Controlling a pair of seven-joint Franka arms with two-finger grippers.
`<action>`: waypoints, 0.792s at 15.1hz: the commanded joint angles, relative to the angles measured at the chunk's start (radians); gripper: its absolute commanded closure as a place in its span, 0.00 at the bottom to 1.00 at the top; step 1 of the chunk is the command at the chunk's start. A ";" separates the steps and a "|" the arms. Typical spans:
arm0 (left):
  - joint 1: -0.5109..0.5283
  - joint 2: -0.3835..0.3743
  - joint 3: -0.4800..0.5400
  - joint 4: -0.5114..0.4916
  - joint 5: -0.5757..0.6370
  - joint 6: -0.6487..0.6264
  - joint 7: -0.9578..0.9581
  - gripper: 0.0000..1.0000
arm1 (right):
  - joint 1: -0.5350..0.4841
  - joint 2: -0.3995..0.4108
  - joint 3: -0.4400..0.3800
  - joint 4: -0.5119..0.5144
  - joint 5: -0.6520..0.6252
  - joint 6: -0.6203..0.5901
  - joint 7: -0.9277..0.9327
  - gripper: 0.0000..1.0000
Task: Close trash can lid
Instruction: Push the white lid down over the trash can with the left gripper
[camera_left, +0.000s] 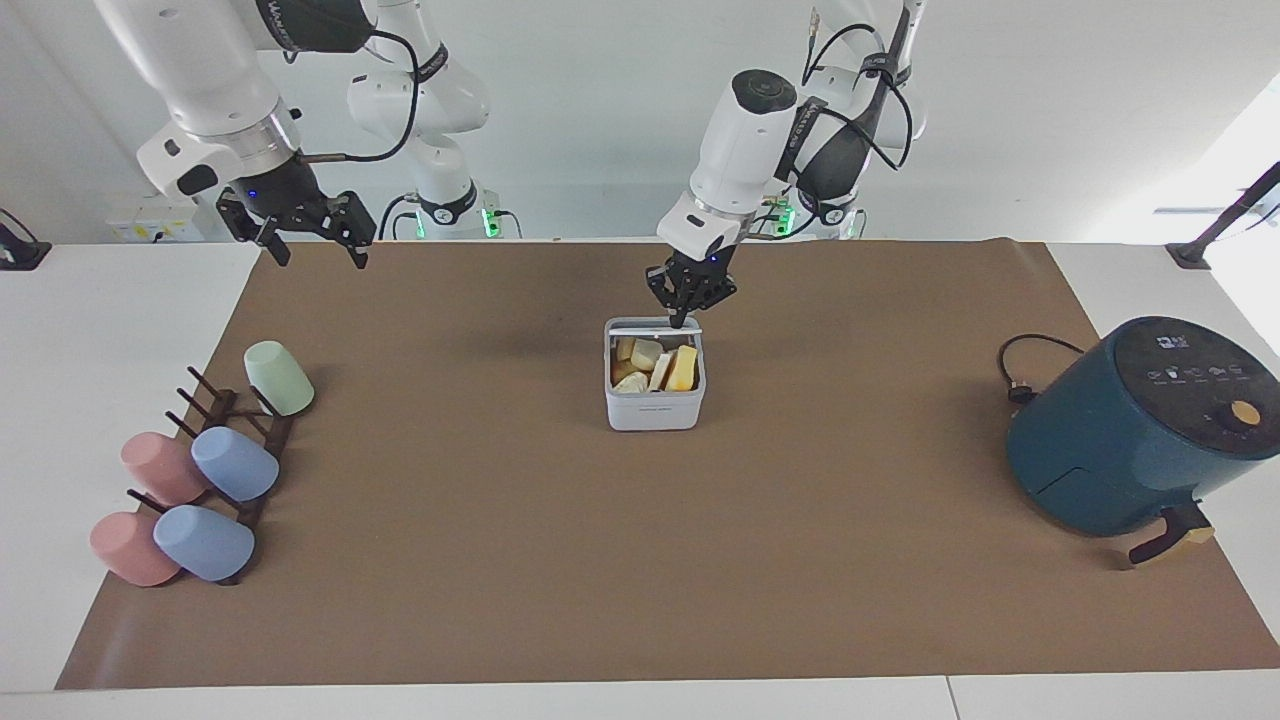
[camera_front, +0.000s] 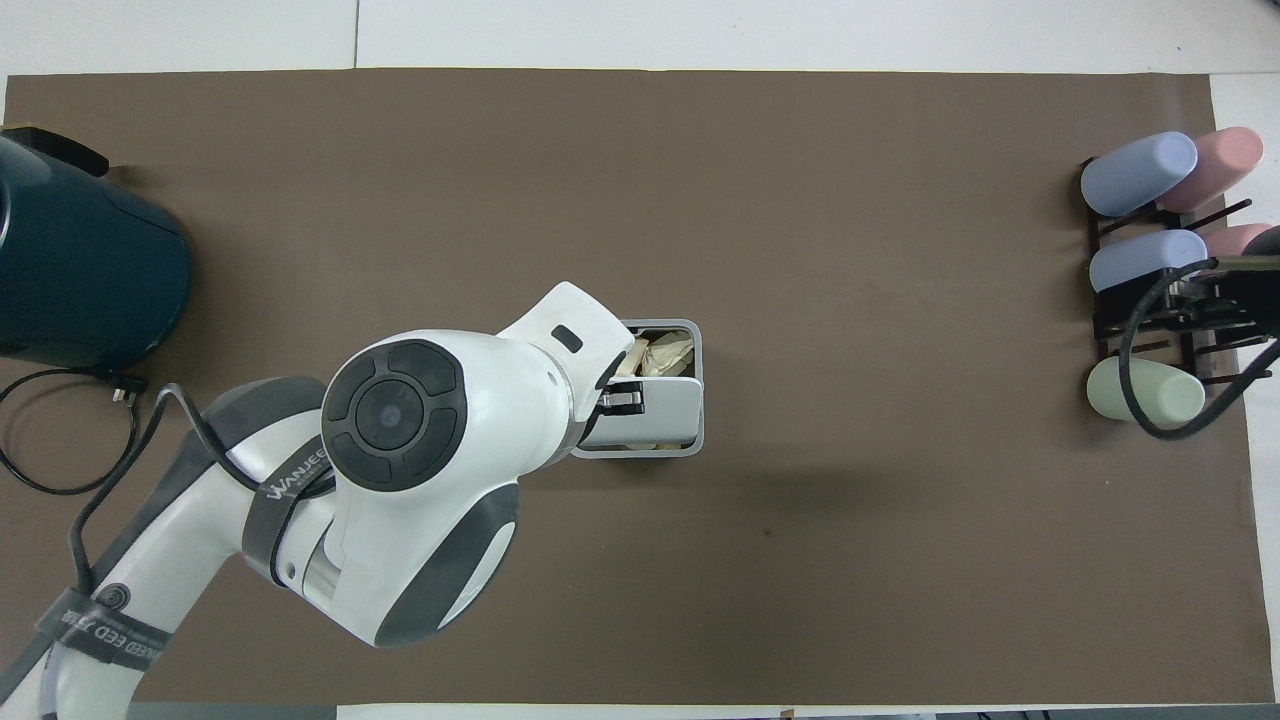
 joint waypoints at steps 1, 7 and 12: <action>0.013 0.054 -0.002 0.022 -0.017 0.050 -0.005 1.00 | -0.018 0.002 0.013 0.006 0.019 -0.011 0.005 0.00; 0.036 0.104 -0.002 0.022 -0.017 0.114 -0.003 1.00 | -0.018 0.002 0.013 0.007 0.019 -0.011 0.005 0.00; 0.035 0.130 -0.002 0.019 -0.017 0.153 -0.009 1.00 | -0.018 0.002 0.013 0.007 0.019 -0.009 0.005 0.00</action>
